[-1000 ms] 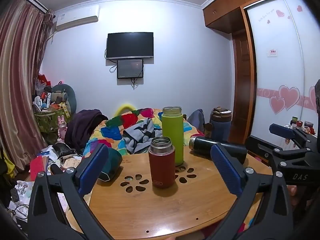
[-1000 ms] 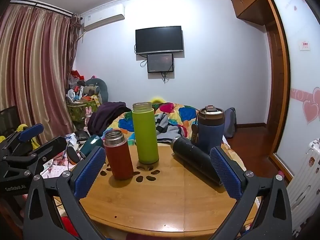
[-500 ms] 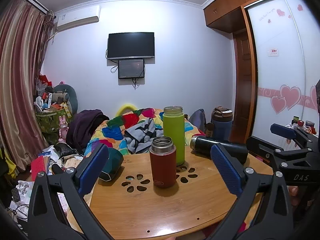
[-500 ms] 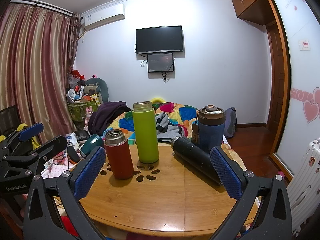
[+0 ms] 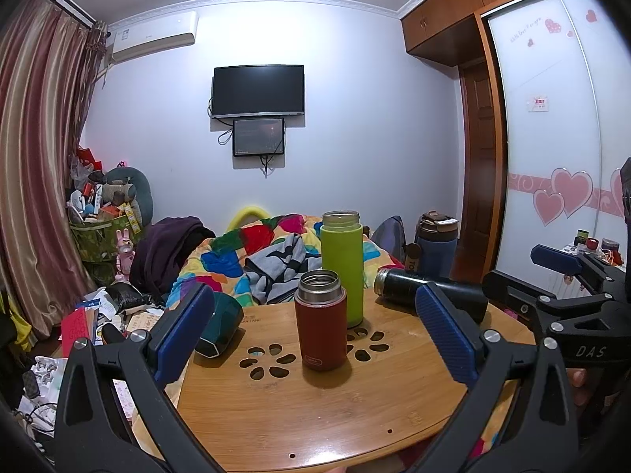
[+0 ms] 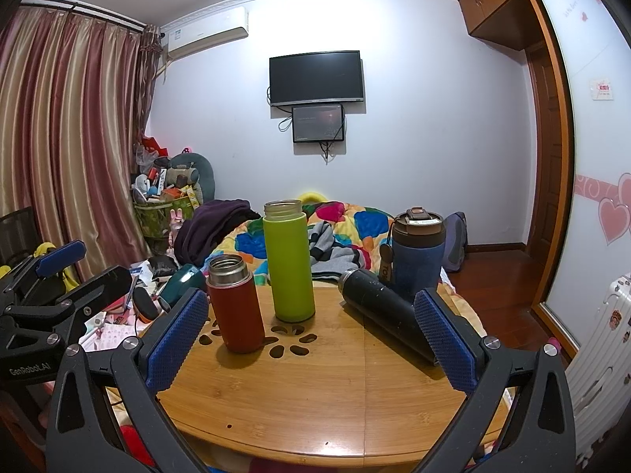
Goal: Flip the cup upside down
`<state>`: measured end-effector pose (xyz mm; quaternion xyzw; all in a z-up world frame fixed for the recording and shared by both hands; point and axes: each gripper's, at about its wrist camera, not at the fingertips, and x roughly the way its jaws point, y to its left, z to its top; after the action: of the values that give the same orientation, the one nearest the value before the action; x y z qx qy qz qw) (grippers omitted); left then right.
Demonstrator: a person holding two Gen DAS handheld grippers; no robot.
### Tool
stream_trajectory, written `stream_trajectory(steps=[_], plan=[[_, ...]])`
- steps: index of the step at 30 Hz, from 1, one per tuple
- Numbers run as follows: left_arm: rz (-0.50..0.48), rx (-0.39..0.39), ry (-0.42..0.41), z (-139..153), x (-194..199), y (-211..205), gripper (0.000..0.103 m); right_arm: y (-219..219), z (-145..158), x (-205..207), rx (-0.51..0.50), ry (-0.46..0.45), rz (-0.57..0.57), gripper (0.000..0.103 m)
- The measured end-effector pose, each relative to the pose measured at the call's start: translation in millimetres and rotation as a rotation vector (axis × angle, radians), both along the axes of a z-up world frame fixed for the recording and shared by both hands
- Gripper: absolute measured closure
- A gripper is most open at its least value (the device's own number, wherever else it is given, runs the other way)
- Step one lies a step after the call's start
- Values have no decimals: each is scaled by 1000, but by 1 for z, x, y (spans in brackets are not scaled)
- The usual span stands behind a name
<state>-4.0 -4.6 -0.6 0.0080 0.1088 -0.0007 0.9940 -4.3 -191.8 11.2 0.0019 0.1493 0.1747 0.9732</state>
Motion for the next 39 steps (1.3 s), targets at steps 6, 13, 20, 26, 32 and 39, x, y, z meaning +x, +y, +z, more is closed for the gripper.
stream_trajectory(steps=[6,13,20,26,32,39], plan=[[1,1,-2,1,0,-1,0,0,1,0,0,1,1,0],[-1,13,-12,2,-2,-4,0,3,0,-1,-6,-6,5,0],[-2,13,-13,3,-2,-4,0,3,0,-1,-3,-8,5,0],[-1,12,-14,3,-3,-4,0,2,2,-1,-4,-9,8,0],[-1,13,-14,3,-3,-4,0,3,2,-1,-4,-9,8,0],[0,12,-12,4,-2,-4,0,2,2,-1,-3,-9,9,0]])
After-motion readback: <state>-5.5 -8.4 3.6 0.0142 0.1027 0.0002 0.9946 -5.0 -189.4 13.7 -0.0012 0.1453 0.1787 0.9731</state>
